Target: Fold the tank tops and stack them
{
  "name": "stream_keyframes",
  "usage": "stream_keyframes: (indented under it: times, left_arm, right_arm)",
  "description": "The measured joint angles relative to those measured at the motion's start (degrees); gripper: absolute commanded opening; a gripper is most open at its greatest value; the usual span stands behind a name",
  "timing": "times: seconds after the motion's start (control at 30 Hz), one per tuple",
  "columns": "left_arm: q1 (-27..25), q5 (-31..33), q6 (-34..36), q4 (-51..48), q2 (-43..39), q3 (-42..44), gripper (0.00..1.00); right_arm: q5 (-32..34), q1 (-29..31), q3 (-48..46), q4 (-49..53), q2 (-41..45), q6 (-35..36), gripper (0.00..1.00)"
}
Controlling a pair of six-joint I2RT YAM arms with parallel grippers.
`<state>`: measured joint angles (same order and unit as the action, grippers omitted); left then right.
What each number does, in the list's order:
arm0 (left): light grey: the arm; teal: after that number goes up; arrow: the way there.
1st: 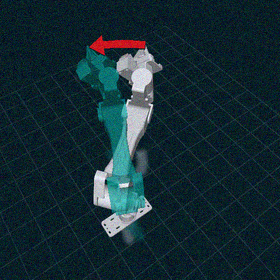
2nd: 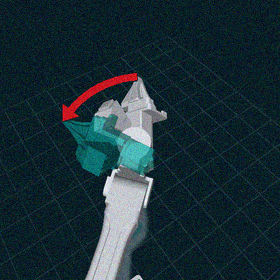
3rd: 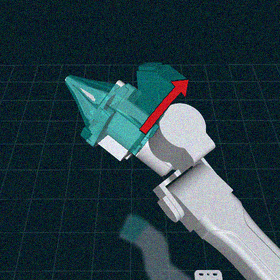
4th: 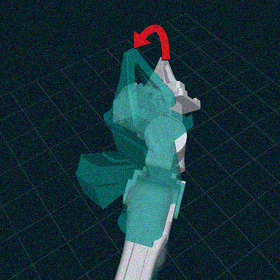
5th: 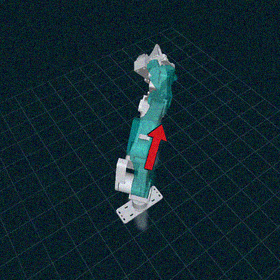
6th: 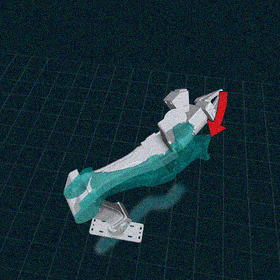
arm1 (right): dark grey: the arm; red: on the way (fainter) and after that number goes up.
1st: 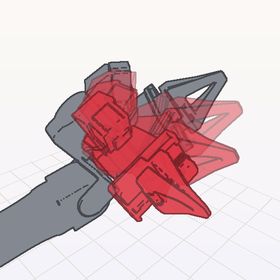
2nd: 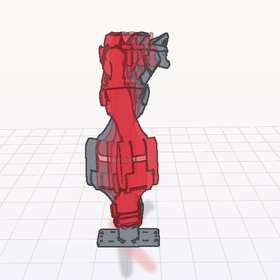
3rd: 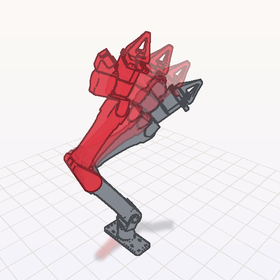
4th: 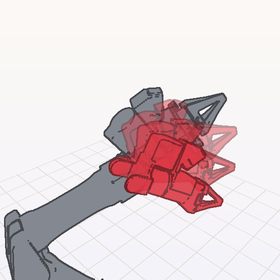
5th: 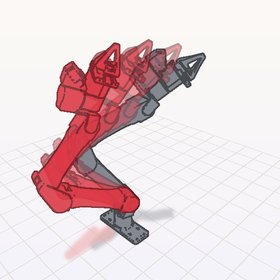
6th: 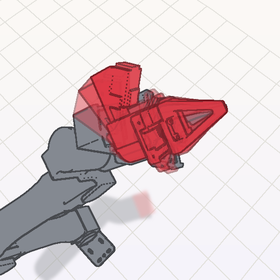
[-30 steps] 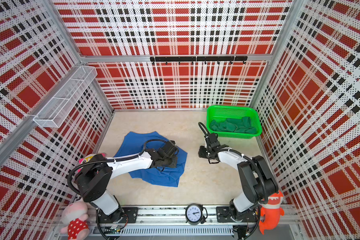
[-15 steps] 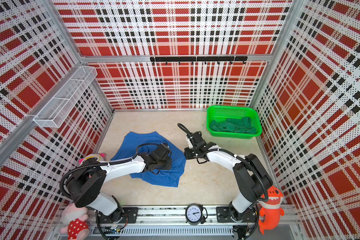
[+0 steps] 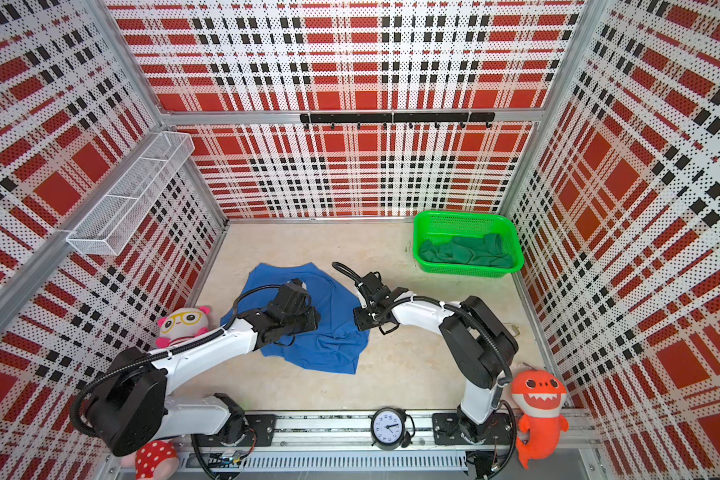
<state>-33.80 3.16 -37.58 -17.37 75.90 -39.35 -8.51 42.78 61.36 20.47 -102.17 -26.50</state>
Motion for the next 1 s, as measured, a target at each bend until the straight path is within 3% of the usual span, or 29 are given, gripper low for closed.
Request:
stream_keyframes:
  times: [0.17, 0.27, 0.3, 0.57, 0.77, 1.0]
  left_arm:
    - [0.2, -0.2, 0.0, -0.3, 0.0, 0.9, 0.36]
    - [0.5, -0.2, 0.1, -0.2, 0.1, 0.9, 0.36]
    - [0.7, -0.2, 0.2, -0.2, 0.1, 0.9, 0.36]
    - [1.6, -0.8, 0.8, -0.2, 0.1, 0.9, 0.37]
    - [1.3, -1.3, 0.8, -0.3, -0.4, 0.9, 0.38]
    - [-0.6, -1.0, 0.8, -0.7, -0.3, 0.9, 0.38]
  right_arm:
    - [1.3, 1.2, 2.0, 0.0, -3.5, -1.2, 0.28]
    - [3.6, 2.2, 3.9, 1.3, -5.2, -2.2, 0.02]
    - [4.4, 2.3, 4.4, 1.9, -5.3, -2.6, 0.00]
    - [7.3, -0.3, 6.0, 6.0, -3.4, -4.2, 0.00]
    - [5.8, -10.3, 6.9, 6.2, 2.4, -3.9, 0.00]
    - [7.1, -18.3, 19.0, 7.4, -0.1, 4.8, 0.00]
